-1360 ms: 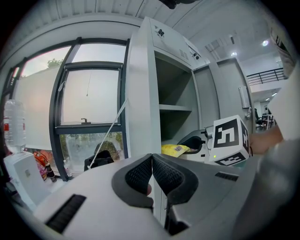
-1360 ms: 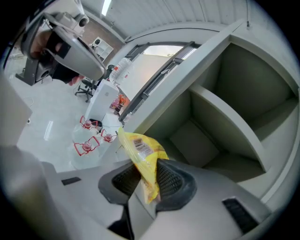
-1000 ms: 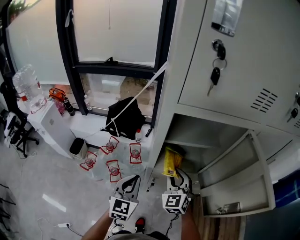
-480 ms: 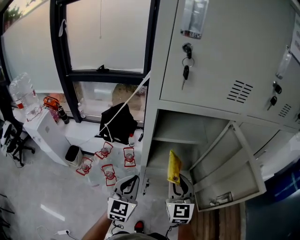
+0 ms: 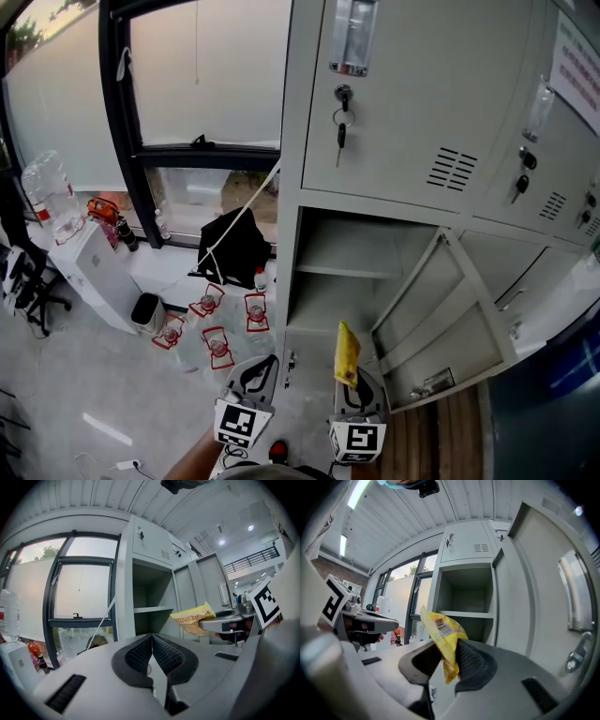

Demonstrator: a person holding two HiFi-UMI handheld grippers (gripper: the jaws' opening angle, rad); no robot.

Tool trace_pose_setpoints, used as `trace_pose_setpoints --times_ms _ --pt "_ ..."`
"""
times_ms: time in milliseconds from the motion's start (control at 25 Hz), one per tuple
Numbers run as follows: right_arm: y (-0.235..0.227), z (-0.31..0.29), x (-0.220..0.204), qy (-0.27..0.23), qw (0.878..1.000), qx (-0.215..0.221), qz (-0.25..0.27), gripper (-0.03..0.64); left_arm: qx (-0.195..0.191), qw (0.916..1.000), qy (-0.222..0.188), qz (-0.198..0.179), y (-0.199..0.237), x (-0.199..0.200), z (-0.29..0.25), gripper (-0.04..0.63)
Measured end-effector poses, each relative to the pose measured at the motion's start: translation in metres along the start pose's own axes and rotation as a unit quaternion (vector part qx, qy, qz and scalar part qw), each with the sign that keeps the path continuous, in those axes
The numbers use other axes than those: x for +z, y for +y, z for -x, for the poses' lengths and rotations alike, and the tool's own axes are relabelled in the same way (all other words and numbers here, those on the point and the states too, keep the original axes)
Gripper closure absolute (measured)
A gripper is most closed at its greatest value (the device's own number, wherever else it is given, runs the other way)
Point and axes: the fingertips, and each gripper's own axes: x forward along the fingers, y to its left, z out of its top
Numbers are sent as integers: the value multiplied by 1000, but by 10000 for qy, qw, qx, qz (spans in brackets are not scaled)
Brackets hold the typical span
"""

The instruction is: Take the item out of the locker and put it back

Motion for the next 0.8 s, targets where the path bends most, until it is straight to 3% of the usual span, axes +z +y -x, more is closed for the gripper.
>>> trace_pose_setpoints --times_ms 800 --pt "3 81 -24 108 9997 137 -162 525 0 9998 172 32 -61 -11 55 574"
